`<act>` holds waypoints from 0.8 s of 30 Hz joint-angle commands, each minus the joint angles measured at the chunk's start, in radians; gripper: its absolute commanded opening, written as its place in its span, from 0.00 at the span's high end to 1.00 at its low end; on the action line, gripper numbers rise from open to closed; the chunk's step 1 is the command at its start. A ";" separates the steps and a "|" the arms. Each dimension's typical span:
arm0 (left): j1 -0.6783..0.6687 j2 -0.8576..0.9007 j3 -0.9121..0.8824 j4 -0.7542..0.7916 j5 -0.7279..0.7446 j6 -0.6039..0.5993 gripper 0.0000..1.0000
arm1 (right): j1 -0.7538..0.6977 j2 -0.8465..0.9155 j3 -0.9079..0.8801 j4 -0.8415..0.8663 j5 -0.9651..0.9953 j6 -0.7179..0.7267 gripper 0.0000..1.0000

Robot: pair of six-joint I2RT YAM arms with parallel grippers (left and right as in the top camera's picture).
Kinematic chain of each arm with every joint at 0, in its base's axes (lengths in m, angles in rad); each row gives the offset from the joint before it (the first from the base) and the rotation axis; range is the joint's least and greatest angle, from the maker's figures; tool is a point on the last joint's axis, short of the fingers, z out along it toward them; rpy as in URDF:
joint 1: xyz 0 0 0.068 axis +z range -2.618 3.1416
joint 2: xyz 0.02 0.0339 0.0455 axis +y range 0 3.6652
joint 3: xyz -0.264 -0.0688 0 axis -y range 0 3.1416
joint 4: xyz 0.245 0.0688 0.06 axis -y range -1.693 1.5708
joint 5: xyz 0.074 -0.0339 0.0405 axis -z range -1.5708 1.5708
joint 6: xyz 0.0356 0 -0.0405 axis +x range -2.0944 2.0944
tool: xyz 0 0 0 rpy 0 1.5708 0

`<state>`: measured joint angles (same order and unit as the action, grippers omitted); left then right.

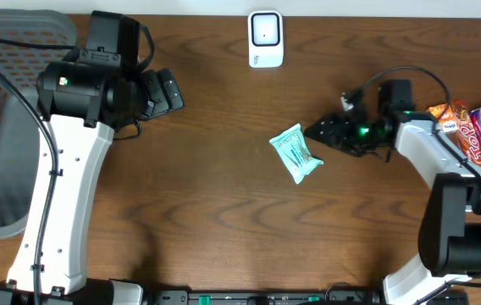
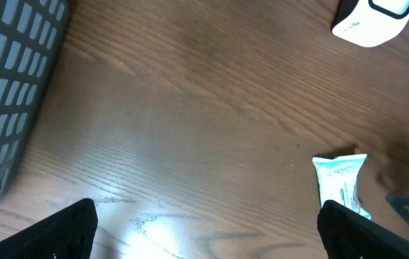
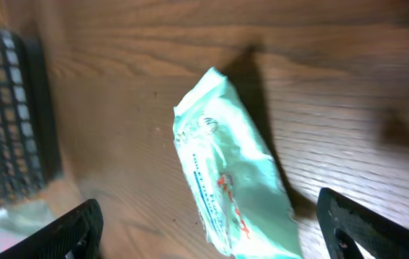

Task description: Scan the item barcode

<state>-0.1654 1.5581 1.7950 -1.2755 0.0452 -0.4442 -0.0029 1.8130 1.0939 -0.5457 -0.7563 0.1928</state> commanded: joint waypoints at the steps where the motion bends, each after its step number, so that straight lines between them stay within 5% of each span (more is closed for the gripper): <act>1: 0.003 0.007 0.002 -0.001 -0.016 0.006 0.02 | 0.072 0.042 0.008 0.008 0.061 -0.044 0.10; 5: 0.003 0.007 0.002 -0.001 -0.016 0.006 0.02 | 0.156 0.095 0.008 0.015 0.134 -0.031 0.12; 10: 0.003 0.007 0.002 -0.001 -0.016 0.006 0.02 | 0.211 0.144 0.008 0.012 0.290 0.059 0.31; 16: 0.003 0.007 0.002 -0.001 -0.016 0.006 0.02 | 0.231 0.194 0.008 0.024 0.282 0.117 0.99; 24: 0.003 0.007 0.002 -0.001 -0.016 0.006 0.02 | 0.224 0.194 0.031 0.142 0.043 0.177 0.99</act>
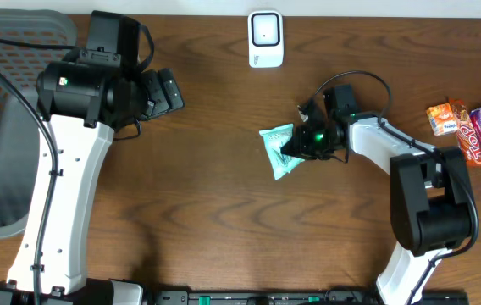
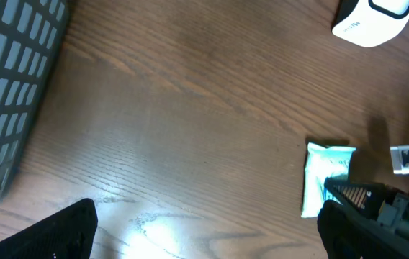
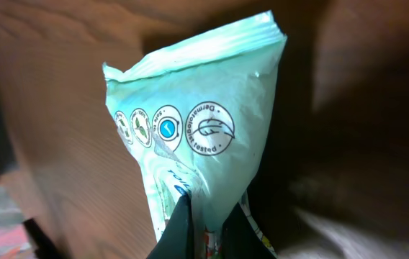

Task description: Scan the item barcode

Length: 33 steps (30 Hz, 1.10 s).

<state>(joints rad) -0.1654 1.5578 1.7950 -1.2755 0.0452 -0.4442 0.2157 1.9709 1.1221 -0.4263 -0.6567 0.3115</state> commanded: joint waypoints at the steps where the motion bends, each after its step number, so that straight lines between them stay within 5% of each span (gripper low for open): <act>1: 0.003 0.007 0.002 -0.001 -0.016 0.006 0.02 | 0.002 0.036 0.014 0.031 -0.076 0.075 0.99; 8: 0.003 0.007 0.002 -0.001 -0.016 0.006 0.02 | -0.024 0.036 0.167 0.092 -0.147 0.218 0.99; 12: 0.003 0.007 0.002 -0.001 -0.016 0.006 0.02 | -0.029 0.036 0.257 0.375 -0.140 0.429 0.99; 16: 0.003 0.007 0.002 -0.001 -0.016 0.006 0.02 | -0.029 0.036 0.296 0.607 -0.007 0.505 0.99; 20: 0.003 0.007 0.002 -0.001 -0.016 0.006 0.02 | -0.026 0.047 0.303 0.636 0.223 0.684 0.99; 25: 0.003 0.008 0.002 -0.001 -0.016 0.006 0.02 | -0.011 0.101 0.303 0.780 0.204 0.761 0.99; 26: 0.003 0.007 0.002 -0.001 -0.016 0.006 0.02 | -0.006 0.105 0.303 0.782 0.203 0.744 0.96; 33: 0.003 0.007 0.002 -0.001 -0.016 0.006 0.02 | 0.006 0.104 0.307 0.614 0.231 0.412 0.34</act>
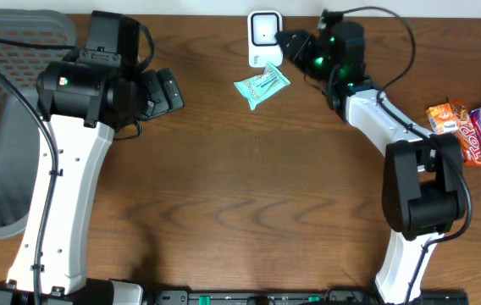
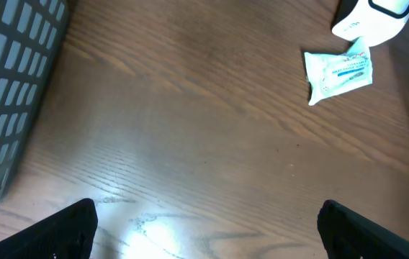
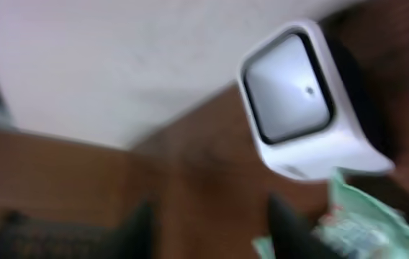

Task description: Scan the item barcode

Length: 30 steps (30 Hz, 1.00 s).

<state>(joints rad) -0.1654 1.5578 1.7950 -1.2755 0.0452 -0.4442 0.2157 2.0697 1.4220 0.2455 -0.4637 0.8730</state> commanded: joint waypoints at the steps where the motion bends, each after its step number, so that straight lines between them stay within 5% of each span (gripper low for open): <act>1: 0.003 0.007 0.002 -0.001 -0.016 0.006 0.02 | 0.006 0.005 0.007 -0.114 0.070 -0.171 0.30; 5: 0.003 0.007 0.002 -0.001 -0.016 0.006 0.02 | 0.019 0.023 0.006 -0.224 0.132 -0.178 0.32; 16: 0.003 0.007 0.002 -0.001 -0.016 0.006 0.02 | 0.163 0.138 0.006 -0.122 0.311 -0.153 0.32; 24: 0.003 0.007 0.002 -0.001 -0.016 0.006 0.02 | 0.194 0.184 0.006 -0.208 0.387 -0.313 0.67; 30: 0.003 0.007 0.002 -0.001 -0.016 0.006 0.02 | 0.194 0.145 0.007 -0.445 0.428 -0.393 0.87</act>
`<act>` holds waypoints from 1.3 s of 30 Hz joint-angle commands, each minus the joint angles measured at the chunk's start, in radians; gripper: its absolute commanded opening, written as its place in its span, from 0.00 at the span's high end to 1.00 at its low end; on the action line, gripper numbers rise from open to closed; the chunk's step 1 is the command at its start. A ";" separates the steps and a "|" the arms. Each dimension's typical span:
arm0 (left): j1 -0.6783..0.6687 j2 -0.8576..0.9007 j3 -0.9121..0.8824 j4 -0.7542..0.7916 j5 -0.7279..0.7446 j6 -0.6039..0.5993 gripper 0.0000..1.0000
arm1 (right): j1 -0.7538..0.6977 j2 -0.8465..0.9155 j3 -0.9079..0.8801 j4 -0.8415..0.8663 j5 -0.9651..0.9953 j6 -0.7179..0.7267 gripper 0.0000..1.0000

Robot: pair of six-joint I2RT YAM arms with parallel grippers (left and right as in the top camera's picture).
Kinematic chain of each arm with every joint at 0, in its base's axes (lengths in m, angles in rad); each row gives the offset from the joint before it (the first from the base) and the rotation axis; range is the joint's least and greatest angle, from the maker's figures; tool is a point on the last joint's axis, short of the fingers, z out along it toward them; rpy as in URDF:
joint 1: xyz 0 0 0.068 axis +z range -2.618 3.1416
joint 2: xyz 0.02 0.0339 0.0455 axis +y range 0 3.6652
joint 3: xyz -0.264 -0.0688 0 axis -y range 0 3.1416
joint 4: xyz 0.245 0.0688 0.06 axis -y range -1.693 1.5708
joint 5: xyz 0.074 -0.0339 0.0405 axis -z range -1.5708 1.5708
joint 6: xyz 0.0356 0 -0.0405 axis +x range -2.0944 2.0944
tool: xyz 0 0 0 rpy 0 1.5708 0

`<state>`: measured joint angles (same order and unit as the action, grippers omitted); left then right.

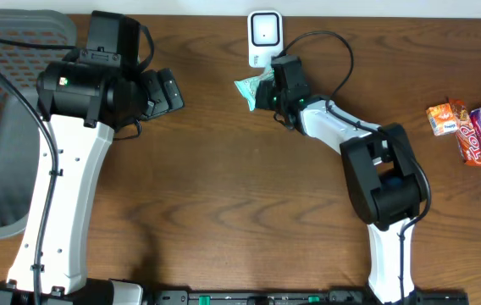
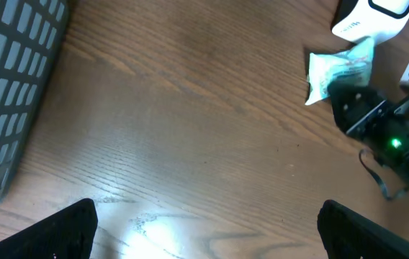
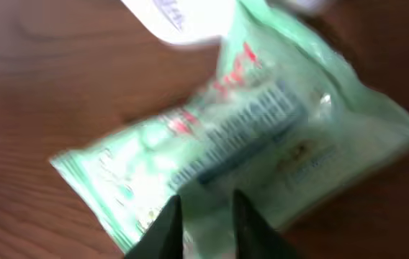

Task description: Scan the item barcode

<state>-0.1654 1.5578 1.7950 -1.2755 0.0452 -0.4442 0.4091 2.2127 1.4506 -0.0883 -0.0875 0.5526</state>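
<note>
The pale green packet (image 1: 251,87) lies just below the white scanner (image 1: 265,38) at the table's far edge. My right gripper (image 1: 268,91) is at the packet's right end. In the right wrist view the packet (image 3: 248,144) fills the frame, printed side up, and the two dark fingers stand close together on its near edge, so the right gripper (image 3: 204,226) is shut on it. The scanner's base (image 3: 183,18) shows at the top. My left gripper (image 2: 204,216) is wide open over bare wood, far left of the packet (image 2: 338,68).
A grey mesh basket (image 1: 3,127) stands at the left edge of the table. Several bright snack packets (image 1: 469,123) lie at the far right. The right arm's black cable loops over the table behind the scanner.
The right gripper was up beside the scanner's right side and is now lower, in front of it. The packet has stayed just below the scanner. The left arm has not moved.
The packet lay mid-table with the right gripper open to its right. Then the gripper was shut on the packet there. After that the packet was up by the scanner, and now it is held low in front of it.
</note>
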 commanded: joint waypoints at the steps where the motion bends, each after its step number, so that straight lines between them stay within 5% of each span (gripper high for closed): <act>1: 0.003 0.007 0.002 -0.001 -0.016 0.006 0.02 | 0.000 -0.013 -0.022 -0.159 0.053 -0.084 0.89; 8: 0.003 0.008 0.002 -0.001 -0.016 0.006 0.02 | 0.017 -0.196 -0.022 -0.365 0.056 -0.106 0.88; 13: 0.003 0.007 0.002 -0.001 -0.016 0.006 0.02 | 0.018 -0.268 -0.022 -0.214 0.057 -0.106 0.79; 20: 0.003 0.007 0.002 -0.001 -0.016 0.006 0.02 | 0.018 -0.177 -0.022 0.100 0.104 -0.105 0.99; 28: 0.003 0.008 0.002 -0.001 -0.016 0.006 0.02 | 0.018 0.005 -0.022 0.367 0.116 -0.105 0.99; 39: 0.003 0.007 0.002 -0.001 -0.016 0.006 0.02 | 0.008 0.032 -0.022 0.220 0.157 -0.150 0.99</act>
<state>-0.1654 1.5578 1.7950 -1.2758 0.0452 -0.4442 0.4217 2.2505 1.4254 0.1658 0.0391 0.4442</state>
